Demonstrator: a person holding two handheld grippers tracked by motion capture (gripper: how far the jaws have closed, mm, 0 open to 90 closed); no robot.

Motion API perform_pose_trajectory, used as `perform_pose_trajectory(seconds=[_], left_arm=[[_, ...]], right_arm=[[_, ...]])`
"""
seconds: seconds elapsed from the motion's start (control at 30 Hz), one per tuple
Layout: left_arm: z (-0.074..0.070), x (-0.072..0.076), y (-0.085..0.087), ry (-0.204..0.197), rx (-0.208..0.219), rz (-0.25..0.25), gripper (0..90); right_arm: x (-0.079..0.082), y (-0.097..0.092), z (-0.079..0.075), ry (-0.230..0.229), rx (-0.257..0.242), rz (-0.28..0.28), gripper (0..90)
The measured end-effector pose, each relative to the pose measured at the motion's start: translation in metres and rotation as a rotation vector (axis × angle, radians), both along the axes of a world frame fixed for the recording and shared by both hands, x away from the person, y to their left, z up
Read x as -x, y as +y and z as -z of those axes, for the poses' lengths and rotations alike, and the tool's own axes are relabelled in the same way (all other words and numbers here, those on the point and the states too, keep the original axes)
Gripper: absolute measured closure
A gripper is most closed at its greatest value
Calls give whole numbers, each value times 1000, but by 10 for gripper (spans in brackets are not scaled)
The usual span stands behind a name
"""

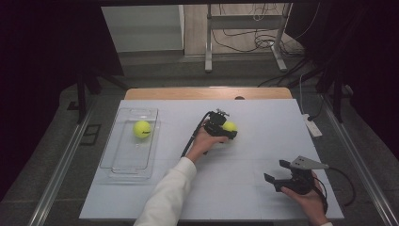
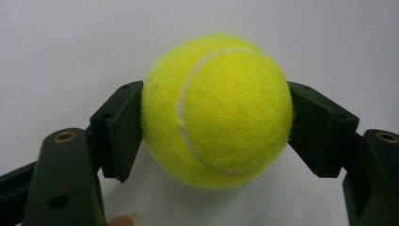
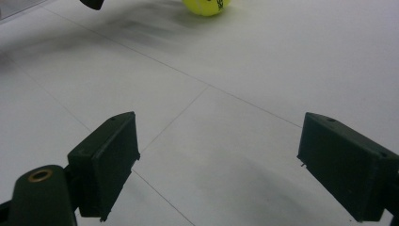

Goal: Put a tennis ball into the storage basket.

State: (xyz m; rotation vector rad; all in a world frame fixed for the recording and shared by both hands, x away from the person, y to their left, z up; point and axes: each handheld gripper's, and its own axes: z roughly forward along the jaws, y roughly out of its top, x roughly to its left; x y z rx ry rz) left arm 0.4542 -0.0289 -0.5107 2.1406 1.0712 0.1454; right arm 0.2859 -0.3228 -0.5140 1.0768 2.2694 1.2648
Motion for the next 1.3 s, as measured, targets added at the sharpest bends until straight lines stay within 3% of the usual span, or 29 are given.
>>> perform_pose_trajectory(seconds=[0.23, 0.5, 0.83, 1.3], left_arm=[[-3, 1, 3, -12, -12, -2, 270], [-12, 5, 8, -40, 25, 10, 271], [-18, 8, 11, -53, 30, 22, 272], [-26, 15, 18, -73, 74, 14, 272]], right_arm=[[0, 0, 0, -1, 1, 2, 129], [0, 0, 0, -1, 3, 5, 129], [0, 0, 0, 0, 3, 5, 129], [0, 0, 0, -3, 4, 5, 129]])
